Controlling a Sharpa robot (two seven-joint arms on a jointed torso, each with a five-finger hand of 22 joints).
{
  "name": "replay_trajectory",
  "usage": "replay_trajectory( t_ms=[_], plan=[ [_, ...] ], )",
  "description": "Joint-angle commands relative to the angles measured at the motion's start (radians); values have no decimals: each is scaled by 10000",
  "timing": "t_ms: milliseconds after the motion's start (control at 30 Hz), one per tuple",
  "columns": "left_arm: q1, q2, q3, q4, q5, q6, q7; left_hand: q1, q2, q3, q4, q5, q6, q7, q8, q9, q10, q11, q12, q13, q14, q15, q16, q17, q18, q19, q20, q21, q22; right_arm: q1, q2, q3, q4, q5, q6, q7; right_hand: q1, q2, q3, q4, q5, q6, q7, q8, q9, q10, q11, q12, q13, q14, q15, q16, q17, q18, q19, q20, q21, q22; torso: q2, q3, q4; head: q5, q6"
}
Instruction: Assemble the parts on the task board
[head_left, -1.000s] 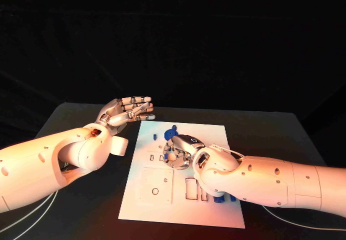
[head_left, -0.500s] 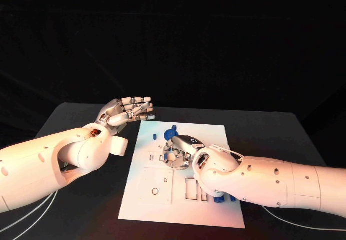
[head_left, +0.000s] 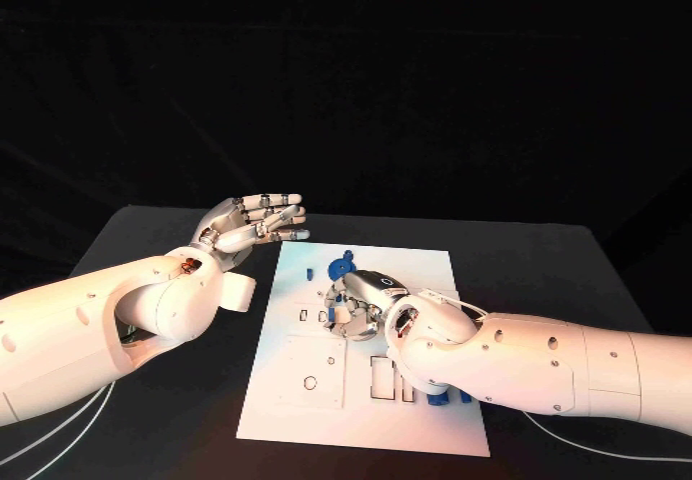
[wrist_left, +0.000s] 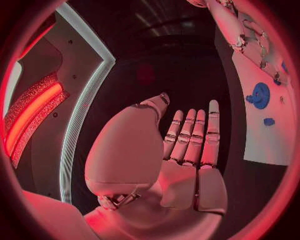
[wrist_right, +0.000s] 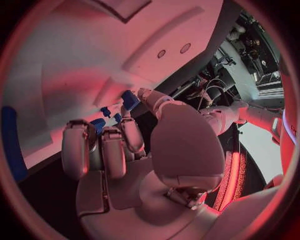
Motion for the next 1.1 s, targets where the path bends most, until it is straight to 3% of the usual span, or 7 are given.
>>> replay_trajectory(
  t_ms=[33,400,567,700,833,1000,1100],
  plan=[
    [5,12,5,-2,19,168,45,-70,31,63,-9,-43,-54,707,40,8,-68,5,49,0,-45,4,-37,9,58,-85,12,48,-12,-8,-13,-2,47,72,-188,198,203,25,-627,197,30,-198,42,-90,-135,-105,17,-50,-46,812,102,-65,1644,-72,-36,61,-74,981,-1,1,4,-4,1],
    [3,42,-1,-187,-342,61,-544,-169,53,89,38,-63,27,707,130,38,376,-83,374,106,254,-112,95,142,124,330,-57,334,101,175,-411,26,329,1291,-861,1912,1025,386,-1663,650,70,-526,137,-178,-438,-557,96,-439,-517,713,164,-215,1269,64,-365,115,-646,585,-54,20,-19,36,10],
    [5,90,-2,-438,-973,246,-1262,-988,90,82,430,-88,557,431,1060,421,1393,-454,1754,672,632,-439,241,570,94,1746,-484,1852,837,491,-851,73,579,2579,-852,3256,1333,499,-1713,692,71,-780,227,-276,-541,-722,176,-535,-651,687,228,-262,1183,148,-600,166,-1022,315,-110,53,-50,115,10],
    [13,122,-1,-635,-1791,508,-2027,-1366,54,50,444,-96,381,322,1791,770,1543,-701,3215,1506,1763,-816,862,1201,78,2511,-744,3451,1717,821,-1354,102,806,3856,-765,3826,1316,472,-1805,765,54,-706,224,-211,-540,-756,183,-536,-670,672,240,-288,1125,166,-650,184,-1105,263,-168,77,-72,151,9],
    [39,168,3,-806,-3498,1173,-3582,-2065,35,95,452,-64,-79,16,3387,1561,662,-1021,7430,4171,3103,-1232,1830,3013,121,2134,-1168,7003,3988,1199,-2033,118,1019,5197,-675,4135,1319,484,-1820,789,55,-680,221,-186,-539,-768,181,-538,-678,666,241,-299,1101,176,-677,187,-1150,233,-252,94,-90,192,-37],
    [214,340,7,-899,-5783,2372,-5574,-2676,101,144,501,-45,293,-408,4454,2165,1001,-1388,9307,5207,3961,-1593,2214,4031,-261,3140,-1466,9441,7074,1603,-2783,129,1042,6470,-642,4251,1297,531,-1836,853,54,-651,219,-153,-541,-758,180,-514,-662,675,241,-287,1141,171,-665,191,-1137,250,-326,110,-127,238,-85],
    [340,507,6,-975,-6587,2967,-6436,-2942,174,308,504,-6,517,-639,4898,2483,1957,-1622,10341,6594,4509,-1807,2440,4587,-450,3665,-1662,10262,8304,1721,-3044,134,976,6900,-643,4269,1311,551,-1827,860,57,-645,215,-143,-543,-758,177,-511,-664,676,239,-287,1143,167,-655,191,-1125,262,-350,129,-123,263,-98]
  ],
)
